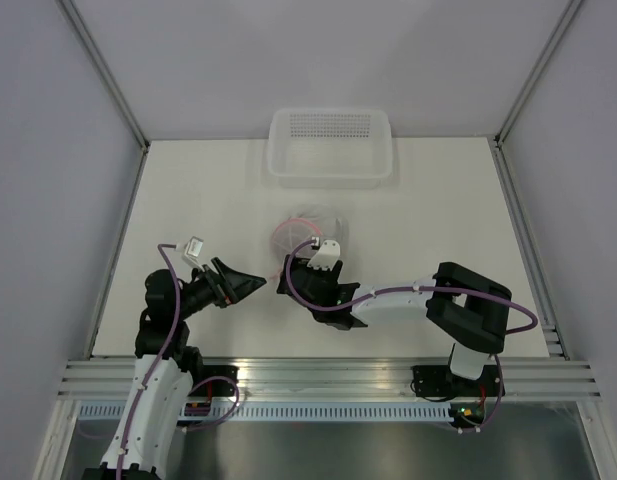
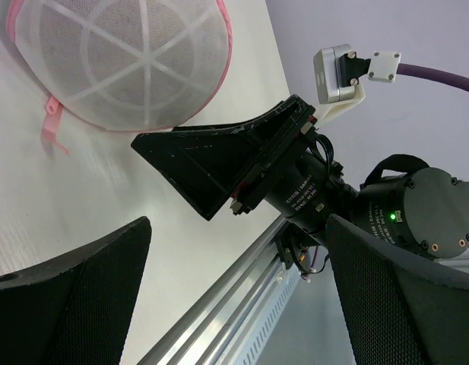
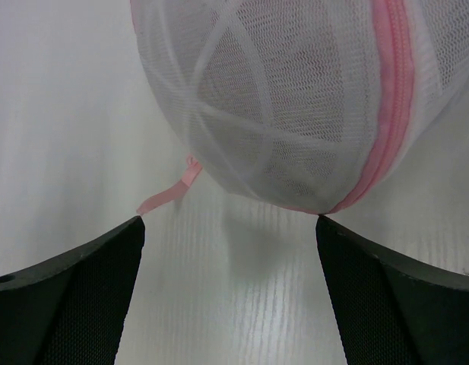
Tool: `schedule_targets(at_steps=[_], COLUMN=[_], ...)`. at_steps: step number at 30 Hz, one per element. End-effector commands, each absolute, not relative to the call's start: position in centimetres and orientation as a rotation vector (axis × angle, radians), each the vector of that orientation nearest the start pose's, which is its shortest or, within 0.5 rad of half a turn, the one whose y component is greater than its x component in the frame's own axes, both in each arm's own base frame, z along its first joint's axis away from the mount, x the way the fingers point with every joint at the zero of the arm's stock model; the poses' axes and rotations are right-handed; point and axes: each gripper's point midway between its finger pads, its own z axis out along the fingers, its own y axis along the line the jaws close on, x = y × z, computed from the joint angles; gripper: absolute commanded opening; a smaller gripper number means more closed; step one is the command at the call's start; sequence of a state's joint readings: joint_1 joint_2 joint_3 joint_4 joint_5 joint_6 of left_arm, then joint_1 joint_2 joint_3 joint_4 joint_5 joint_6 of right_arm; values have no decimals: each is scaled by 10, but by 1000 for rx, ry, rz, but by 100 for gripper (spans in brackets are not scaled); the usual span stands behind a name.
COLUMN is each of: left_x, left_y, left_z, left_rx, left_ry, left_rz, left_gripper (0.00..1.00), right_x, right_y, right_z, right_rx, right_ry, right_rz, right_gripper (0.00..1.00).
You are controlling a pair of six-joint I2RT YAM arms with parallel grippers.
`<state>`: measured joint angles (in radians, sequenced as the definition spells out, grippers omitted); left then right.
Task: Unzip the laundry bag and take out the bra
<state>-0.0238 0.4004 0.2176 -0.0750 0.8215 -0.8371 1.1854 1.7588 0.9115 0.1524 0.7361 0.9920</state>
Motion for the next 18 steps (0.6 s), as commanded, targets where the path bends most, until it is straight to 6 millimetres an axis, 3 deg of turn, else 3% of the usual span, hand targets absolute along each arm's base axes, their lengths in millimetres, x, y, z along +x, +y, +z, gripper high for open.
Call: schedule_targets(at_steps=[1,7,11,18], left_x=[182,179,179,177], left_y=[-155,-157,-157,-157], left_z=[173,170,172,174], left_rx=[-94,-98,-104,-109], left_ry=[1923,1946,1937,1928], left_rz=[-1320,-1344,-1347,-1353], left_gripper=[99,100,100,100], right_x=[252,253,256,271], right_y=[368,375,369,353], right_z=[74,74,69,68], right_rx=[196,219,301,418], right_ry=[2092,2080,2034,1958], right_rz=[454,503,546,432], right_gripper=[98,98,98,98])
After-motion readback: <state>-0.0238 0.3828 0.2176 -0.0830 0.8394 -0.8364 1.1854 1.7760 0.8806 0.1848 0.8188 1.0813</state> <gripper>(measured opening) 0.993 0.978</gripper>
